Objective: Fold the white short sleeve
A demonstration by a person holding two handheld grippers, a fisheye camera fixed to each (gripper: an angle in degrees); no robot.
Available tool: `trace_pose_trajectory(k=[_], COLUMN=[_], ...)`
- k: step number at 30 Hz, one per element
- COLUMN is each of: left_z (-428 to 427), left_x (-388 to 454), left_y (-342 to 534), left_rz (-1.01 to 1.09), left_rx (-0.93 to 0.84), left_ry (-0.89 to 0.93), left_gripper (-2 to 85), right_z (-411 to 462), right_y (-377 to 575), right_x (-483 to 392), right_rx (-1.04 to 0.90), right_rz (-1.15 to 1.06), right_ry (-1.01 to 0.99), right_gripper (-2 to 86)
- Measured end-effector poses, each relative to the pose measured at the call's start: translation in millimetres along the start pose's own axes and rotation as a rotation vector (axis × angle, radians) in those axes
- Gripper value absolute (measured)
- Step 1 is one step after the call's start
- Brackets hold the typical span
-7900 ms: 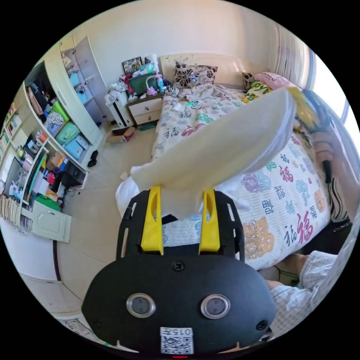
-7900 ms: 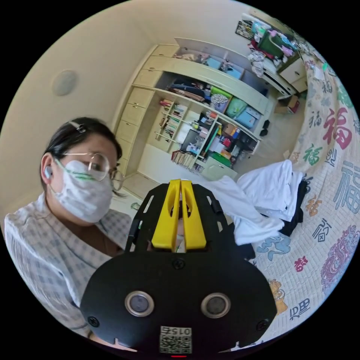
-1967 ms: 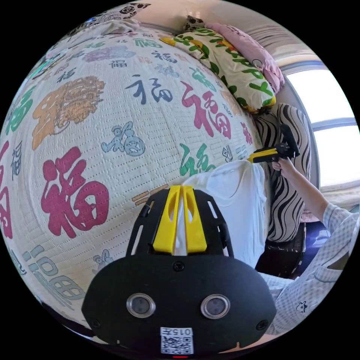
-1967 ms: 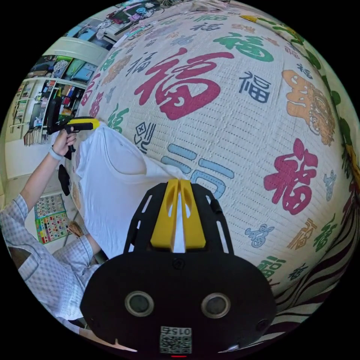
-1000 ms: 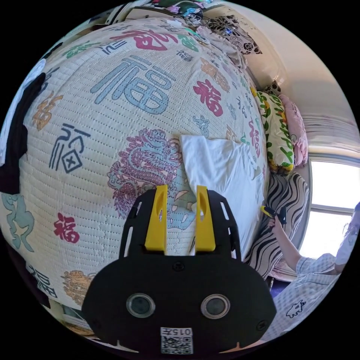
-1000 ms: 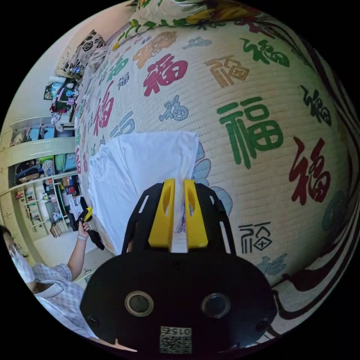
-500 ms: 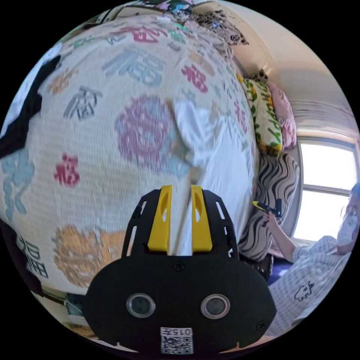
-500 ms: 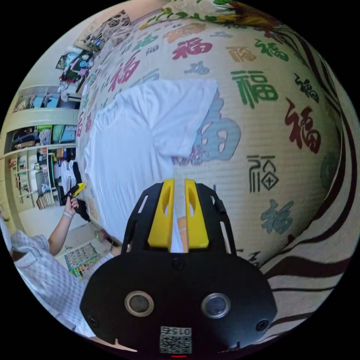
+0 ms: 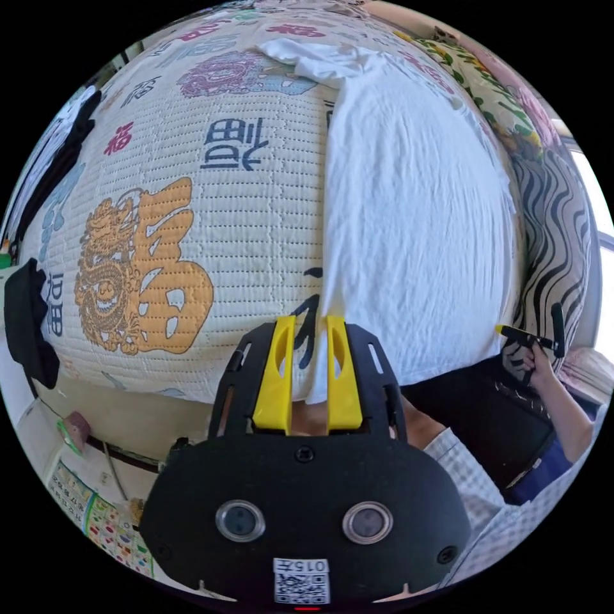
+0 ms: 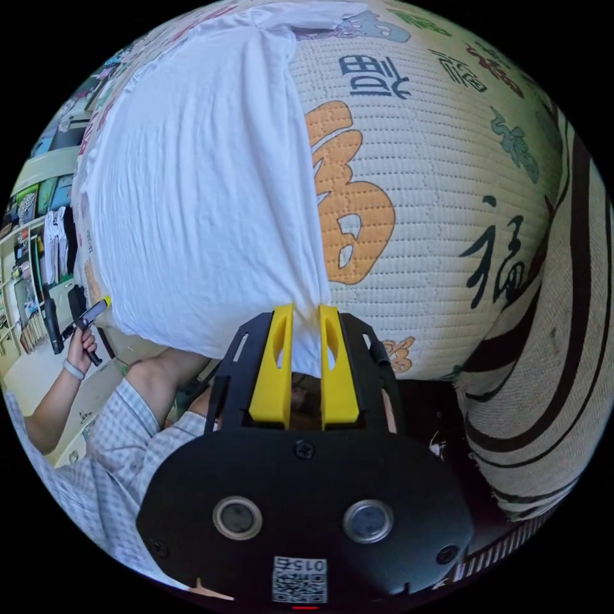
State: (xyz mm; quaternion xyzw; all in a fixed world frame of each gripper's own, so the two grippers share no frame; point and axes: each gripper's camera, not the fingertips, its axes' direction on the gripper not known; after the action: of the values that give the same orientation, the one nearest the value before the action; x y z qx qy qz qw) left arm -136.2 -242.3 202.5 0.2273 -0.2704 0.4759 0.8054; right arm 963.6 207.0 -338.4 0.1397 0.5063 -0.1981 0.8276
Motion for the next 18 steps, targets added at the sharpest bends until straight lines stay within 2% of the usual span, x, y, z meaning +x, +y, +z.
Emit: trace_pose_trajectory(k=[3,5,8,9,14,18], left_z=[10.5,15.6,26.0,28.9,47.2,60.5], left_x=[-8.0,-22.1,-44.3,-48.2,-66.6,-57.2], left_y=[0.7,-5.0,-8.8,-8.4,-10.6,-11.7], left_rz=[-0.015,-0.014,-0.024,-0.034,-0.03,0.078], left_rx=[0.02,-0.017,-0.046,-0.054,-0.052,-0.072], left_ry=[0.023,0.07,0.187,0.169,0.208,0.26], left_gripper=[6.0,1.1,-0.3,-0.5,0.2,5.3], right_z=[8.7,11.4,11.6,12.5,24.7,26.0], right_y=[-3.5,-6.9,-12.4,-12.8,-16.3,-10.4], right_x=[1.3,6.5,17.2,19.5,34.5,31.5], right_rx=[0.028,0.014,-0.013,-0.013,0.033,0.074], right_rz=[0.022,-0.002,-0.02,-0.016,0.074,0.121], right_ry=[0.025,0.032,0.021,0.027,-0.013,0.018], right_gripper=[6.3,2.5,0.1,0.0,1.7,3.2])
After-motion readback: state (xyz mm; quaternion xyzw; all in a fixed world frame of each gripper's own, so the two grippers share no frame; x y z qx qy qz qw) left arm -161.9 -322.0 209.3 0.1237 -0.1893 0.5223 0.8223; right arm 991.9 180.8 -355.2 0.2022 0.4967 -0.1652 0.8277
